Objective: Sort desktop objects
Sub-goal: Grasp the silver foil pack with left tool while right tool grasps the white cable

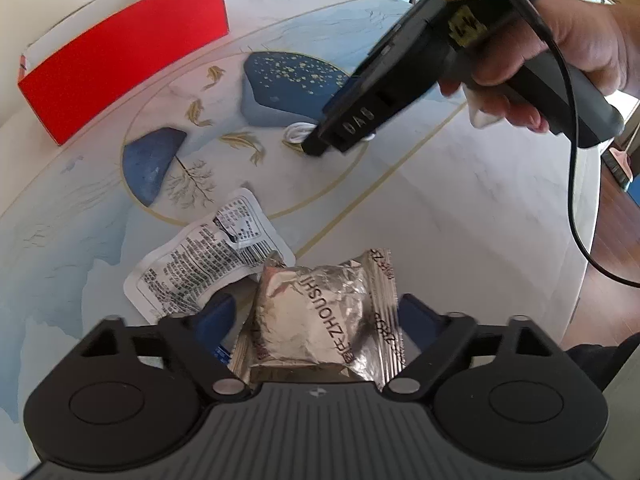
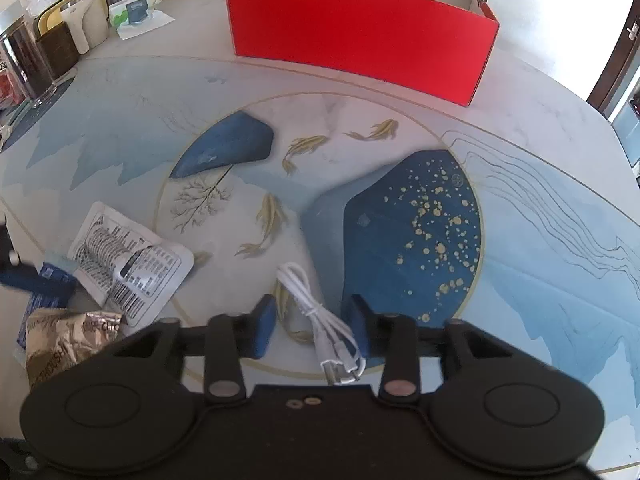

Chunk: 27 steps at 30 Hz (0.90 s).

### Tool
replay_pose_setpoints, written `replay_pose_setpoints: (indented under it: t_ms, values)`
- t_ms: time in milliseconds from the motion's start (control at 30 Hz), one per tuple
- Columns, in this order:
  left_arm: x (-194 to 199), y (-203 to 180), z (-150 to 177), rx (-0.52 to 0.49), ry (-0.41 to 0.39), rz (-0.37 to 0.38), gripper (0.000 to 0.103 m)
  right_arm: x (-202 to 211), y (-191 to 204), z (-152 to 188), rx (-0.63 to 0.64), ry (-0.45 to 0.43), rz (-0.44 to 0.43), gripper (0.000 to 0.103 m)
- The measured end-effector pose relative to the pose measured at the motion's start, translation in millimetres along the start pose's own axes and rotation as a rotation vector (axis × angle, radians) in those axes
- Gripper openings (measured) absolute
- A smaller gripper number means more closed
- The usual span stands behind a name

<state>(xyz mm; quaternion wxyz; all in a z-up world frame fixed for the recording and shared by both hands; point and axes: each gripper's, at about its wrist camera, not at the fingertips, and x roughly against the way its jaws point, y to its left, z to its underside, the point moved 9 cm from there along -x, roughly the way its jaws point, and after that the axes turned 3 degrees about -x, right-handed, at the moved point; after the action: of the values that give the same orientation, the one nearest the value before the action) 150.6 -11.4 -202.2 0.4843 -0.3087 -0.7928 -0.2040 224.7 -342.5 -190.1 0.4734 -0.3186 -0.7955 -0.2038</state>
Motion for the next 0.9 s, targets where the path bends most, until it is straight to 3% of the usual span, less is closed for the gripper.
replay_pose_setpoints:
  t_ms: [67,167,333,900]
  values:
    - [-1,-1,0,-0.002,0.003,-0.001,0.078,0,-2,-2,-0.011,0.001,0.006,0.019]
    - [-2,0,0,-0.017,0.0,-0.013,0.067,-1,-6,-4,-0.033,0.003,0.013,0.013]
    - [0,1,-3,-0.021,-0.002,-0.015,0.053,-1,-12,-5,-0.052,0.005,0.032,0.011]
    - [29,18,-21,0.029,-0.064,0.005,0.048,19,-20,-9,-0.102,-0.006,-0.009,0.01]
